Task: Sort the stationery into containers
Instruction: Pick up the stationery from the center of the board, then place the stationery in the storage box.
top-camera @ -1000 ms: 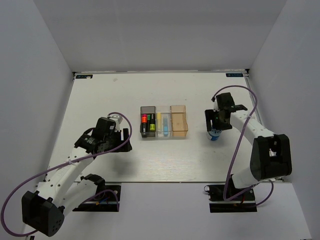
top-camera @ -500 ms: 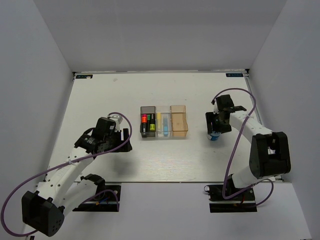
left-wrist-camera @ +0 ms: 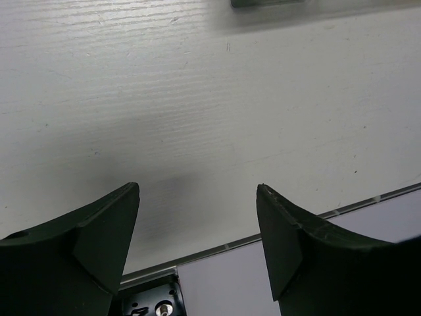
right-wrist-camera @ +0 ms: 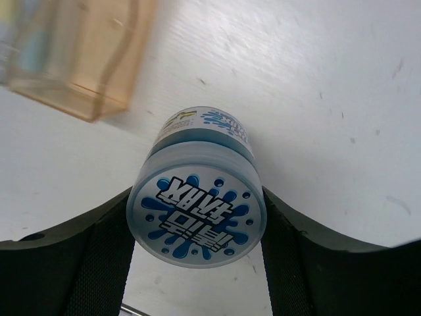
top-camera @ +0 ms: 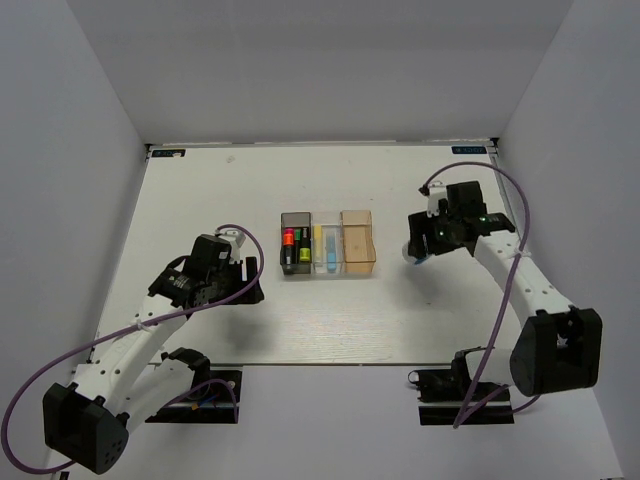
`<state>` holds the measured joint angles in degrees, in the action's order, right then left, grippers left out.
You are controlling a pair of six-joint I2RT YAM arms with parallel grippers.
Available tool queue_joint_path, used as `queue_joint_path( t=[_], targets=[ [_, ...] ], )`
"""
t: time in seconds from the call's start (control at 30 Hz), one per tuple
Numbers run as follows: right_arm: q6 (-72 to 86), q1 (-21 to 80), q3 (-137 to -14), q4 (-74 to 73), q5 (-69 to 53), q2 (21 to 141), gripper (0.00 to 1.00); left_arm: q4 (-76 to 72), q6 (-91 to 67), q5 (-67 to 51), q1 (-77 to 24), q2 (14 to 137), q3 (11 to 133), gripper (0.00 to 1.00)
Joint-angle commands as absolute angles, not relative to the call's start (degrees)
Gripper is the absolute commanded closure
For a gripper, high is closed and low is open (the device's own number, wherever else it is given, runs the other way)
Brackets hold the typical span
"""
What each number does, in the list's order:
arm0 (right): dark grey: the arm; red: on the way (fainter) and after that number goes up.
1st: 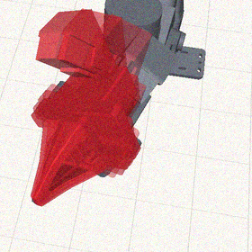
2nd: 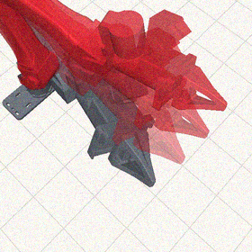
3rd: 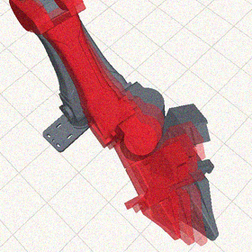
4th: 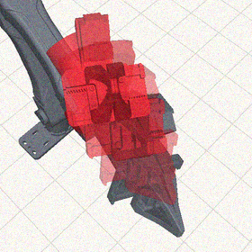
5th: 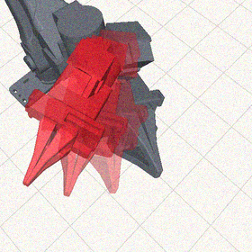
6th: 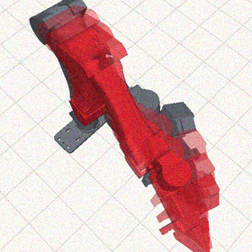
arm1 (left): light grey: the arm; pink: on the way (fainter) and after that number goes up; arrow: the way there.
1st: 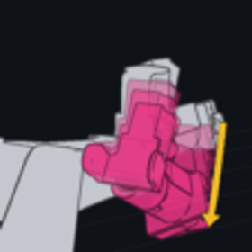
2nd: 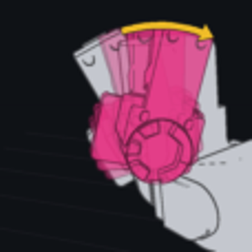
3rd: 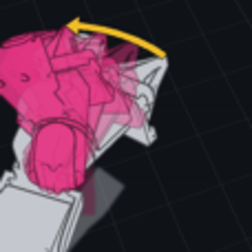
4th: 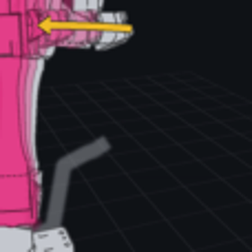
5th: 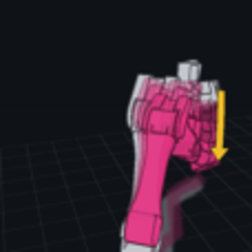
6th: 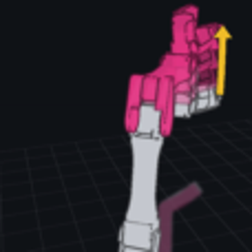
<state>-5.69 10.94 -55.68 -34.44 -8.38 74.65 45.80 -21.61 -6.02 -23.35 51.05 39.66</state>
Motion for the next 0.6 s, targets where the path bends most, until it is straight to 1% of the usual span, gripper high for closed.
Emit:
queue_joint_path(
  t=[0.0, 0.07, 0.1, 0.13, 0.2, 0.23, 0.3, 0.33, 0.43, 0.5, 0.57],
  targets=[
    [-10.3, 11.2, -63.7, -33.9, -21.9, 72.2, 1.00, 44.6, -21.0, -7.1, -22.9, 49.9, 38.9, 0.18],
    [-9.6, 11.4, -68.1, -34.7, -26.0, 73.9, 1.00, 44.5, -21.1, -6.9, -22.8, 49.9, 38.8, 0.20],
    [-8.5, 11.4, -69.2, -34.9, -31.1, 76.0, 1.00, 44.5, -21.0, -7.0, -22.9, 50.0, 38.9, 0.20],
    [-7.1, 11.6, -70.4, -35.4, -32.9, 77.2, 1.00, 44.4, -21.0, -7.0, -22.7, 50.1, 38.9, 0.20],
    [-4.8, 12.4, -75.1, -35.2, -36.8, 81.2, 1.00, 44.6, -21.0, -6.9, -22.6, 50.3, 38.8, 0.20],
    [-3.0, 12.7, -77.1, -34.1, -40.0, 85.2, 1.00, 44.6, -21.0, -6.9, -22.7, 50.3, 38.8, 0.20],
    [-1.1, 14.1, -79.6, -32.5, -41.7, 87.4, 1.00, 44.6, -21.0, -6.7, -22.4, 50.1, 38.8, 0.20],
    [-0.5, 14.6, -81.5, -31.6, -41.4, 90.6, 1.00, 44.6, -21.0, -6.5, -22.6, 50.1, 38.6, 0.20],
    [-0.4, 16.9, -86.1, -32.1, -39.3, 94.4, 1.00, 44.7, -21.0, -6.2, -22.5, 50.2, 38.8, 0.20],
    [-1.7, 18.5, -90.1, -35.3, -36.0, 98.0, 1.00, 44.7, -21.1, -6.2, -22.5, 50.4, 38.7, 0.20],
    [-3.9, 19.3, -91.4, -37.8, -33.5, 100.4, 1.00, 44.8, -20.8, -6.2, -22.4, 50.4, 38.8, 0.20]
  ],
)
